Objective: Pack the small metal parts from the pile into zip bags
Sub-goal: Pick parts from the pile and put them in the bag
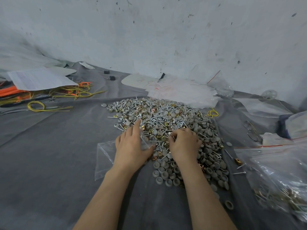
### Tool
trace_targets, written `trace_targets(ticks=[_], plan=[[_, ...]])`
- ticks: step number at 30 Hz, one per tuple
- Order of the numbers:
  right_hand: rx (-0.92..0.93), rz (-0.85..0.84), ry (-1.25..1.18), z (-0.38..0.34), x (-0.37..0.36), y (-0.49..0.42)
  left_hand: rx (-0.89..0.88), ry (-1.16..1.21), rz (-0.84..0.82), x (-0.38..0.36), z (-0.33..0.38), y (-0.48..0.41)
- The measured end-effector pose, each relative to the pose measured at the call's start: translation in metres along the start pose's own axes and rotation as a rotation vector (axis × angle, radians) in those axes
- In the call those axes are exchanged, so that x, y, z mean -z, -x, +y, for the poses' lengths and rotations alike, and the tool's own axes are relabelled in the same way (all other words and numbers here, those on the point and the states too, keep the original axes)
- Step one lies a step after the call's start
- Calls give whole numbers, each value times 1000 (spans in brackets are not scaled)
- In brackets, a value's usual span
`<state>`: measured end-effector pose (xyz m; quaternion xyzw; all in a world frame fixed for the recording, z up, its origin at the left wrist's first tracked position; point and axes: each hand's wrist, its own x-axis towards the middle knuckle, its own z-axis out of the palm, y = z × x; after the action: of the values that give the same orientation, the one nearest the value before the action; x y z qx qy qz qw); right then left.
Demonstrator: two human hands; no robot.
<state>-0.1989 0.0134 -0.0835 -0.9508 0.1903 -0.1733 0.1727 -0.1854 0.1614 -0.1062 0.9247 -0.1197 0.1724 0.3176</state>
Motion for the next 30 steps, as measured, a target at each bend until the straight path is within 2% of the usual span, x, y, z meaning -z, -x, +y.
trace_targets(ticks=[9, 12, 15, 17, 20, 25, 27, 30], plan=[[-26, 50, -287, 6, 8, -3, 10, -1, -16, 1, 0, 0], [-7, 111, -274, 8, 10, -4, 11, 1, -17, 1, 1, 0], [86, 141, -254, 5, 9, -1, 10, -4, -13, 2, 1, 0], [130, 81, -135, -1, 5, 1, 7, -8, -10, 2, 2, 0], [88, -48, 43, -6, -3, 3, 10, -20, -2, 2, 2, 1], [97, -24, 18, -8, -7, 4, 37, -81, -104, 3, 4, 3], [127, 12, -75, -6, -5, 2, 13, -83, -126, 5, 7, 4], [170, 43, -431, -2, 4, -3, -161, -10, 12, 8, 19, 2]])
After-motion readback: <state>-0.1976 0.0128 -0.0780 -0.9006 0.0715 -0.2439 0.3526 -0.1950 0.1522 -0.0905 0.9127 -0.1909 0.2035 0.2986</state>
